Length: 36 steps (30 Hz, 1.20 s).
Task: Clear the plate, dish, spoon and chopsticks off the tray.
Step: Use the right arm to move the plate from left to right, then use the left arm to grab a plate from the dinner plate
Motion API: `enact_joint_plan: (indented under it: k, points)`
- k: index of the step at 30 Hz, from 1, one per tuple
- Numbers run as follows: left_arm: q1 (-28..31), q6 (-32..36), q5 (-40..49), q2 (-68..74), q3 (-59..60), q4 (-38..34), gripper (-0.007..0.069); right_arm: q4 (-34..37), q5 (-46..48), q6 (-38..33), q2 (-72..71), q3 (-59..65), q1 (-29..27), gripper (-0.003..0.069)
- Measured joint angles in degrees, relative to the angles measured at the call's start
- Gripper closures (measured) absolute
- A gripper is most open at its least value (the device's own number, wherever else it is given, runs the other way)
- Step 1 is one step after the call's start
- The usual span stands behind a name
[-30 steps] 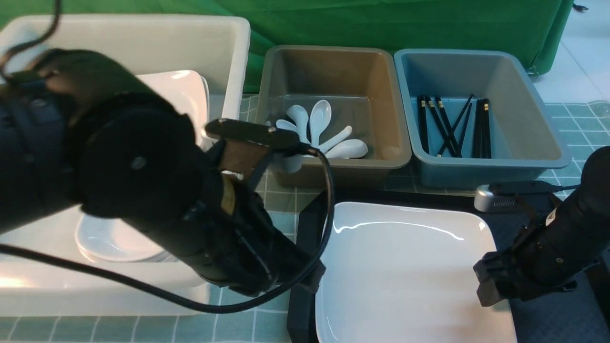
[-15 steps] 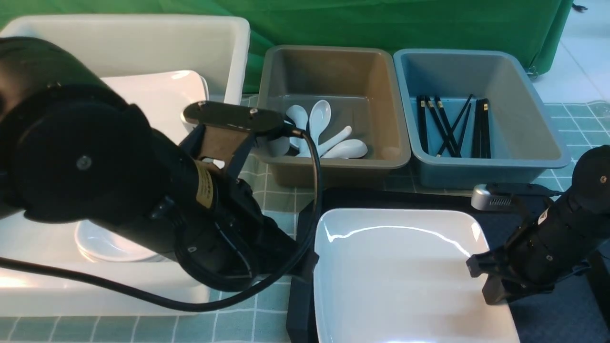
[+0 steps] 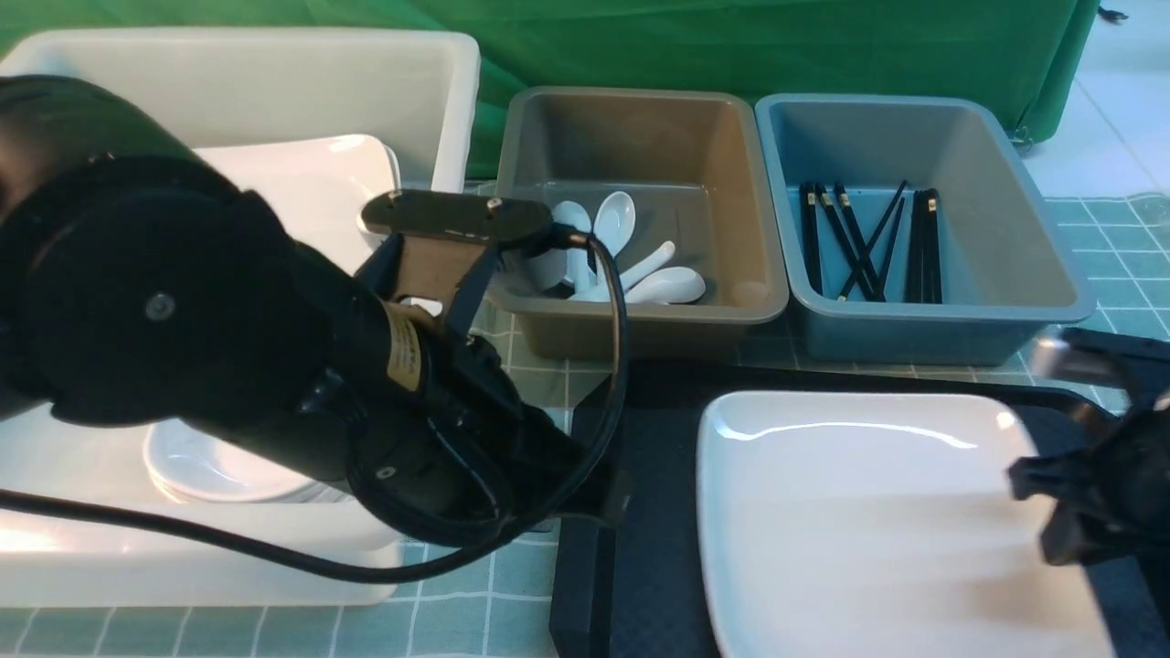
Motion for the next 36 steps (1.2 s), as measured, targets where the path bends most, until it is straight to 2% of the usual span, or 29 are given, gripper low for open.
enact_joint_plan:
  k: [2, 5, 7, 10, 12, 14, 17, 20, 21, 22, 23, 24, 27, 28, 29, 31, 33, 36]
  points:
    - [0.0, 0.89, -1.12, 0.3, 0.0, -1.91, 0.0616, -0.18, 0.24, 0.46, 0.0, 0.0, -1.52, 0.054]
    - [0.0, 1.92, -2.41, 1.59, 0.0, -4.88, 0.0616, -0.44, 1.09, 0.86, -0.05, 0.0, -2.48, 0.0497]
    - [-0.82, 2.57, -3.26, 4.48, 0.0, -7.1, 0.0616, -0.84, 3.67, 1.08, -0.35, 0.0, -2.66, 0.027]
    - [-2.58, 1.59, -5.33, 8.12, 0.0, -7.36, 0.0616, -0.96, 7.36, 0.49, -1.96, 0.02, -2.66, 0.0069]
    - [-3.65, -0.9, -6.86, 11.54, -0.26, -7.79, 0.0615, -1.02, 10.43, 0.08, -4.6, 0.02, -2.66, 0.0004]
    - [-3.95, -2.13, -7.14, 15.51, -1.74, -7.85, 0.0612, -1.02, 12.32, -0.07, -8.69, 0.06, -2.66, -0.0017]
    - [-3.95, -2.63, -7.34, 19.93, -4.14, -8.3, 0.0593, -0.97, 12.68, -0.07, -14.46, 0.06, -2.66, 0.0005]
    - [-3.95, -2.73, -7.83, 26.21, -7.72, -10.57, 0.0516, -0.82, 11.33, 0.4, -23.01, 0.06, -2.66, 0.0113]
    - [-3.95, -2.73, -7.92, 26.57, -8.06, -10.93, 0.051, -0.82, 11.2, 0.4, -23.89, 0.06, -2.66, 0.0125]
    - [-3.95, -2.73, -8.0, 28.26, -8.61, -11.71, 0.0481, -0.82, 11.07, 0.4, -25.49, 0.06, -2.66, 0.0141]
    - [-3.95, -2.73, -8.38, 30.73, -9.37, -13.82, 0.0404, -0.81, 10.81, 0.52, -28.13, 0.06, -2.66, 0.0181]
    - [-3.95, -2.73, -8.9, 32.1, -9.63, -14.79, 0.0366, -0.81, 10.81, 0.52, -29.36, 0.06, -2.66, 0.0192]
    - [-3.99, -2.73, -12.24, 34.87, -9.76, -17.2, 0.0214, -0.76, 10.81, 0.57, -31.49, 0.06, -2.66, 0.021]
    - [-3.99, -2.73, -12.24, 34.87, -9.76, -17.31, 0.0214, -0.76, 10.81, 0.57, -31.49, 0.06, -2.66, 0.021]
    - [-3.99, -2.92, -14.49, 36.0, -9.83, -18.2, 0.012, -0.53, 10.88, 0.57, -31.75, 0.06, -2.66, 0.0212]
    - [-3.99, -3.14, -15.86, 36.84, -9.95, -19.61, 0.0053, -0.26, 10.88, 0.57, -31.75, 0.18, -2.66, 0.0213]
    - [-3.99, -3.26, -16.95, 37.51, -10.02, -21.15, 0.0025, -0.12, 10.93, 0.57, -31.75, 0.18, -2.66, 0.0213]
    - [-3.99, -3.38, -18.6, 38.2, -10.2, -22.81, 0.0026, -0.12, 10.8, 0.57, -31.75, 0.18, -2.66, 0.0213]
